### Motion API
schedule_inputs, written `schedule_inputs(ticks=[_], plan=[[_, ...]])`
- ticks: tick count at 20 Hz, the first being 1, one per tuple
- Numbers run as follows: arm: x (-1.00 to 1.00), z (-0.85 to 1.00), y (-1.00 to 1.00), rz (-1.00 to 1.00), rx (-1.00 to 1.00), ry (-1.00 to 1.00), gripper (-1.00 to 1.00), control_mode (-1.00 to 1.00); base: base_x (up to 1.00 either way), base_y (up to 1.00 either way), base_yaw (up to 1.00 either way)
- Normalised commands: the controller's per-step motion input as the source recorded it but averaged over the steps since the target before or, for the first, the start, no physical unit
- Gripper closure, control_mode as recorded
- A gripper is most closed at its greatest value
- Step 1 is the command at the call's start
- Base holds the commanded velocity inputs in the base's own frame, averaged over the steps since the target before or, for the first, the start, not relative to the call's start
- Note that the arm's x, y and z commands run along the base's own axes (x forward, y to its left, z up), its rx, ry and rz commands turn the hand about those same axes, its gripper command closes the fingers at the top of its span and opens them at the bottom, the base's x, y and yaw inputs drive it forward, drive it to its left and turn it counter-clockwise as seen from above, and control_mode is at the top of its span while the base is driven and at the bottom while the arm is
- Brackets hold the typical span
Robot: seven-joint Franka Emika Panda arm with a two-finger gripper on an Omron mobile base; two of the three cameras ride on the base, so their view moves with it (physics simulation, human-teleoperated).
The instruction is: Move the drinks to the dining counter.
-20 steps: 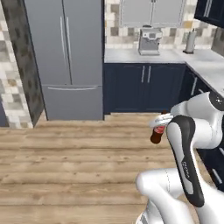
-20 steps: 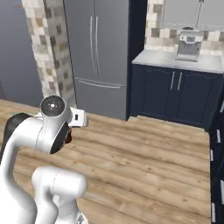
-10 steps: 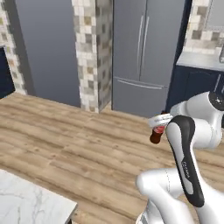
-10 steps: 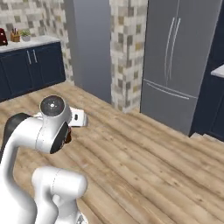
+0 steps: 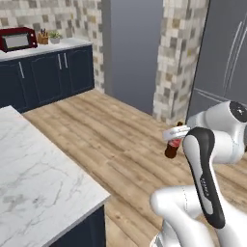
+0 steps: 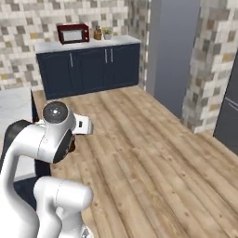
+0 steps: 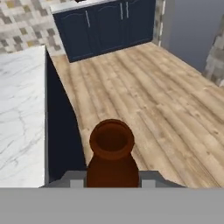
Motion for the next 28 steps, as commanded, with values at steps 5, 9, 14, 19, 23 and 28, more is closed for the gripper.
schedule_inputs(ticks=[5,9,14,19,23,28], plan=[[0.00,0.00,0.00,0.00,0.00,0.00,1.00,1.00,0.00,0.33,0.48],[0.00,0.00,0.00,0.00,0.00,0.00,1.00,1.00,0.01,0.63,0.32],[0.00,0.00,0.00,0.00,0.00,0.00,1.00,1.00,0.12,0.94,0.21],[0.00,0.00,0.00,0.00,0.00,0.00,1.00,1.00,0.06,0.98,0.20],[0.00,0.00,0.00,0.00,0.00,0.00,1.00,1.00,0.09,0.62,0.26],[0.00,0.00,0.00,0.00,0.00,0.00,1.00,1.00,0.24,0.08,0.27]])
